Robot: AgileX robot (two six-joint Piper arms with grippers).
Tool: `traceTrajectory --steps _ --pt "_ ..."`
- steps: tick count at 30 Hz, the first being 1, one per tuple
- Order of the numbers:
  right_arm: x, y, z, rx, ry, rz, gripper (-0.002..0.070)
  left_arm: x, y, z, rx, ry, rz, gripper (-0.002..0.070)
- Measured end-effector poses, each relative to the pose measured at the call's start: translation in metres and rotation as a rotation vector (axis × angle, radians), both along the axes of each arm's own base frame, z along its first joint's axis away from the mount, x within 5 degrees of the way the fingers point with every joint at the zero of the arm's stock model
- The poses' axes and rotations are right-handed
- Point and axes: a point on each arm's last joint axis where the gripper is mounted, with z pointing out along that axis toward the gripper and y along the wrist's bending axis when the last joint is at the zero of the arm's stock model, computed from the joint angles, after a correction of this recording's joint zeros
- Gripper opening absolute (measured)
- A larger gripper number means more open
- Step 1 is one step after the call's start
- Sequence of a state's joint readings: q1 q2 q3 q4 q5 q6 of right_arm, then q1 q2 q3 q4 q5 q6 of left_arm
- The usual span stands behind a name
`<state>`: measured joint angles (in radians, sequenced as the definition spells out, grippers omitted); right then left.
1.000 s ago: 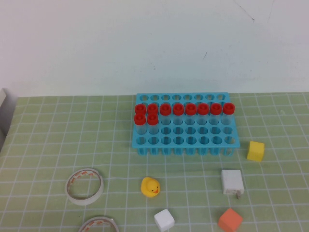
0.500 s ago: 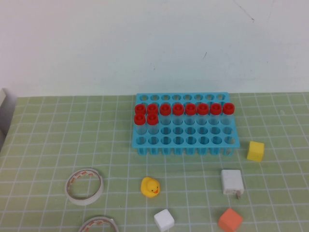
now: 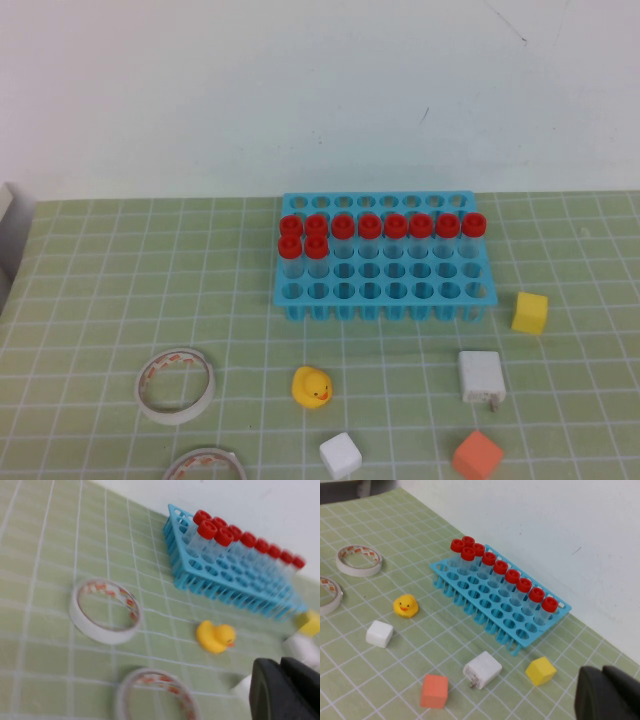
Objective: Place the test tubes
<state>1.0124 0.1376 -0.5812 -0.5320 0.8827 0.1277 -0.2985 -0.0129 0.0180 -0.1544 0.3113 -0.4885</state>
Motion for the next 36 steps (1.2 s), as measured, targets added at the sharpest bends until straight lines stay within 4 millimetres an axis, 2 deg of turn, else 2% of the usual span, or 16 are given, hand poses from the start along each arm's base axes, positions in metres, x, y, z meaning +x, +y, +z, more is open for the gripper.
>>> traceTrajectory --steps 8,12,18,36 --pt "0.0 0.0 0.0 0.0 0.0 0.0 -0.0001 0.001 0.003 0.0 0.503 -0.169 -0.088 0.0" --pt "0.0 0.0 0.0 0.0 0.0 0.0 -0.0001 0.002 0.006 0.0 0.645 -0.194 -0.066 0.0" --pt "0.0 0.0 0.0 0.0 0.0 0.0 -0.0001 0.003 0.009 0.0 0.717 -0.194 -0.033 0.0" --pt "0.0 0.0 0.0 0.0 0.0 0.0 -0.0001 0.003 0.011 0.0 0.694 -0.174 0.012 -0.0001"
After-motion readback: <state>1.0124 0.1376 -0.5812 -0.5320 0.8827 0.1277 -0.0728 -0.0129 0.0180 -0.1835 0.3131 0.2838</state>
